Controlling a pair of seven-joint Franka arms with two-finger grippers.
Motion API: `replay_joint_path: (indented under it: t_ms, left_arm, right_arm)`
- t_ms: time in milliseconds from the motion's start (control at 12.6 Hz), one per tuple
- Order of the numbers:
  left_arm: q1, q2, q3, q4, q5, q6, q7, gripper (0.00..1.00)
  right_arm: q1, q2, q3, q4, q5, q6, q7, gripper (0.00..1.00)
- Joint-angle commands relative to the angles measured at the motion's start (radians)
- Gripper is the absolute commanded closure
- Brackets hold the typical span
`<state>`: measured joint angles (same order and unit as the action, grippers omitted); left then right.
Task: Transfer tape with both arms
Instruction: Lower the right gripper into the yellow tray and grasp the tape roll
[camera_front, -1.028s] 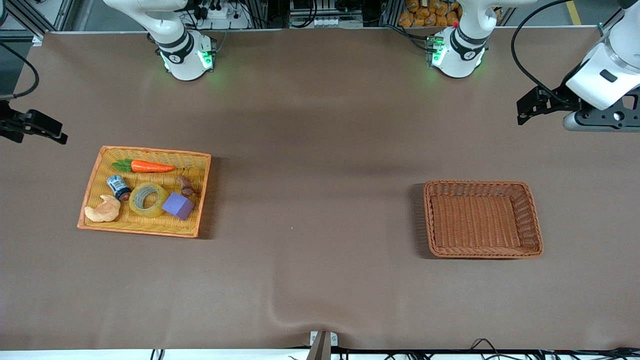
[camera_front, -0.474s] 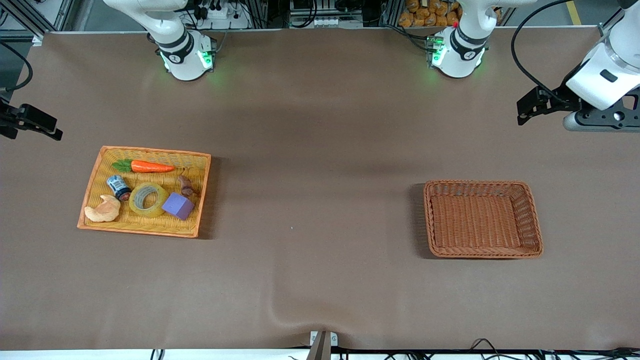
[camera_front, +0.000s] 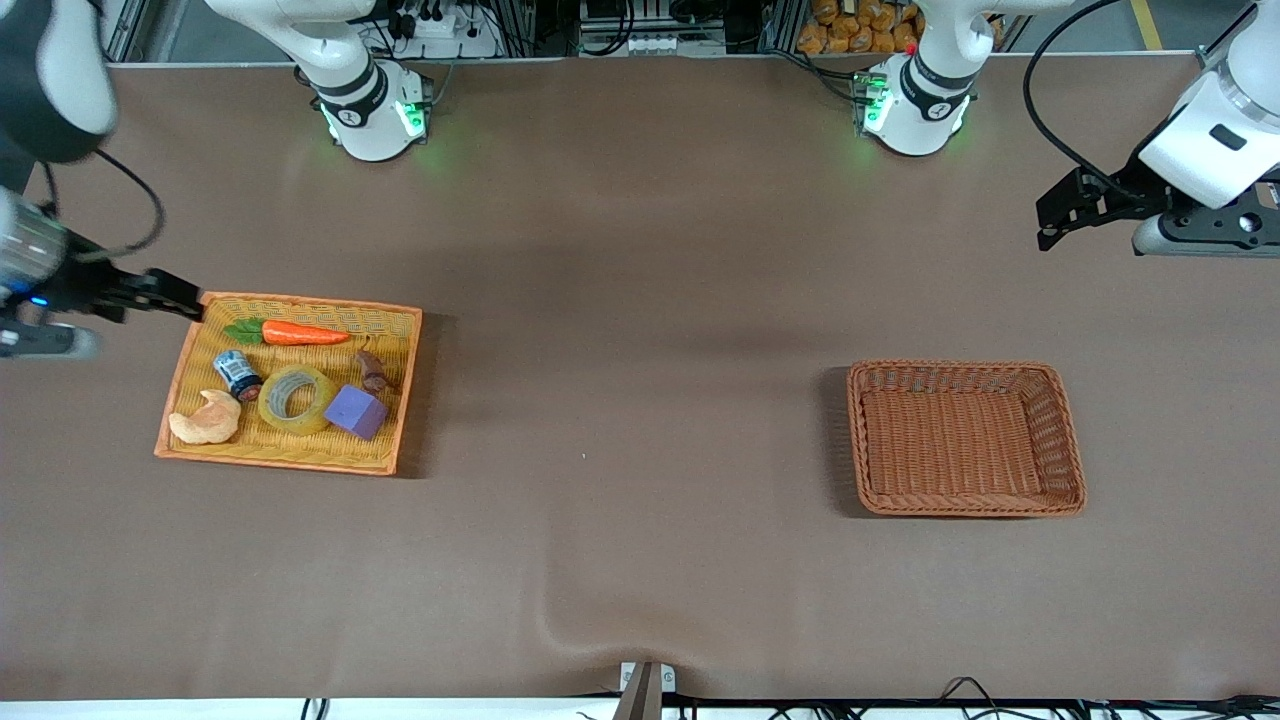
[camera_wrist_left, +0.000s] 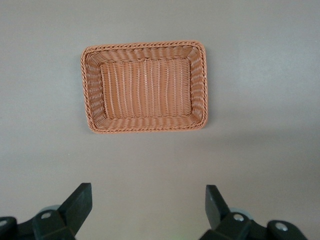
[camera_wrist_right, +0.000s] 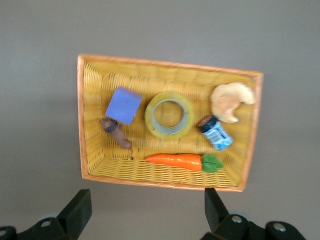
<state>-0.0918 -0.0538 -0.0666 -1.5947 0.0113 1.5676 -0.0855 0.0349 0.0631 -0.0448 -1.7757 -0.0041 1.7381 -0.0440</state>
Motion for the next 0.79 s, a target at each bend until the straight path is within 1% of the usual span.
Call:
replay_joint_path:
  t_ms: [0,158,316,474,553,712]
  left_arm:
    - [-0.005,0.012,-0.004,0.027,0.01,-0.006,-0.013,0.0]
    - [0.007,0.011,-0.004,0.028,-0.005,-0.006,-0.008,0.0]
    - [0.004,0.009,-0.004,0.03,0.005,-0.017,-0.011,0.0]
    - [0.0,-0.003,-0.01,0.035,0.007,-0.078,-0.011,0.0]
    - [-0.003,-0.003,-0.01,0.044,0.006,-0.112,-0.011,0.0]
    - [-0.003,-0.001,-0.009,0.053,0.004,-0.138,-0.011,0.0]
  right_arm:
    - [0.02,-0.017,-0.001,-0.131,-0.001,0.134,-0.019,0.0]
    - [-0.007,0.027,-0.001,-0.203,0.002,0.266,-0.117,0.0]
    - [-0.013,0.084,-0.001,-0.263,0.003,0.406,-0.131,0.0]
    - [-0.009,0.106,-0.001,-0.335,0.003,0.507,-0.132,0.0]
    - [-0.004,0.127,-0.001,-0.353,0.003,0.546,-0.132,0.0]
    - [-0.003,0.158,-0.001,-0.358,0.003,0.552,-0.17,0.0]
